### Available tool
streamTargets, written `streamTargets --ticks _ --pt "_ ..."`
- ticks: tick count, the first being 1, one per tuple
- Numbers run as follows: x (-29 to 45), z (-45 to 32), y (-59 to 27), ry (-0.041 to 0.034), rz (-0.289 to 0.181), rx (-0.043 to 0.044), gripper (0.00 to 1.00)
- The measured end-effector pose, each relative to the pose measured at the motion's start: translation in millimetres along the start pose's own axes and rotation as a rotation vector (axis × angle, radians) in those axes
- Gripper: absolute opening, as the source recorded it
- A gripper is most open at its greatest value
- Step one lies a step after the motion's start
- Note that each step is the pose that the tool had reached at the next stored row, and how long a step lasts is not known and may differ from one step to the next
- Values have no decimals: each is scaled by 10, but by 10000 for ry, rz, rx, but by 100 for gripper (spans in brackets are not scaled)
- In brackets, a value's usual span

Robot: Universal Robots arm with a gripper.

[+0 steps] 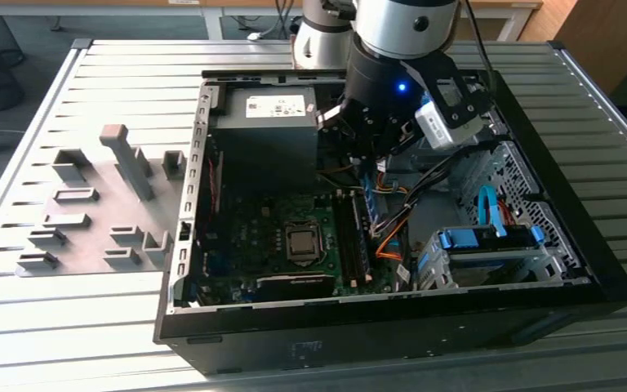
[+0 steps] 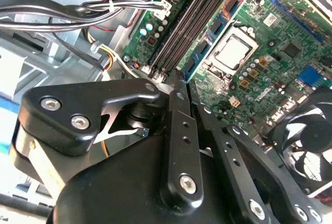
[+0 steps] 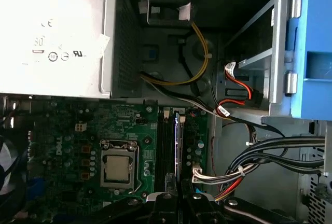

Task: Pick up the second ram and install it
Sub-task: 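Insert the second ram into the second slot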

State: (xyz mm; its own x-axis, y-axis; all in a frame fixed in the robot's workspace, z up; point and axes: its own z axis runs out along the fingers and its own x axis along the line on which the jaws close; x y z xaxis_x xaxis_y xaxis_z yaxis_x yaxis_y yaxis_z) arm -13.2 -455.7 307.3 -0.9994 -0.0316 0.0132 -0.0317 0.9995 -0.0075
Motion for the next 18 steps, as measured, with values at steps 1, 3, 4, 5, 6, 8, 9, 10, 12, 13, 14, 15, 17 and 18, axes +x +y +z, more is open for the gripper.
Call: streamTargets --ticks 1,3,4,5,6,8,9,10,12,13,14,15,17,18 --pt "-2 19 -13 0 -2 1 14" --pt "-6 56 -20 -1 -81 -1 14" --pt "-9 74 -21 -1 -147 1 14" --pt "-15 92 -21 -1 -189 1 14" --pt "-20 110 -21 -2 -195 1 14" --pt "-30 146 -22 -2 -195 0 14" --pt "-33 165 -23 -2 -194 1 14" --pt "-36 183 -24 -2 -194 1 14" --pt "-38 219 -27 -2 -193 1 14" --pt "-39 231 -27 -3 -194 4 14" --pt "-39 231 -27 0 -194 21 14" --pt "-39 231 -27 0 -194 22 14" --pt "-39 231 -27 0 -194 22 14" --pt "-39 232 -27 -1 -194 22 14"
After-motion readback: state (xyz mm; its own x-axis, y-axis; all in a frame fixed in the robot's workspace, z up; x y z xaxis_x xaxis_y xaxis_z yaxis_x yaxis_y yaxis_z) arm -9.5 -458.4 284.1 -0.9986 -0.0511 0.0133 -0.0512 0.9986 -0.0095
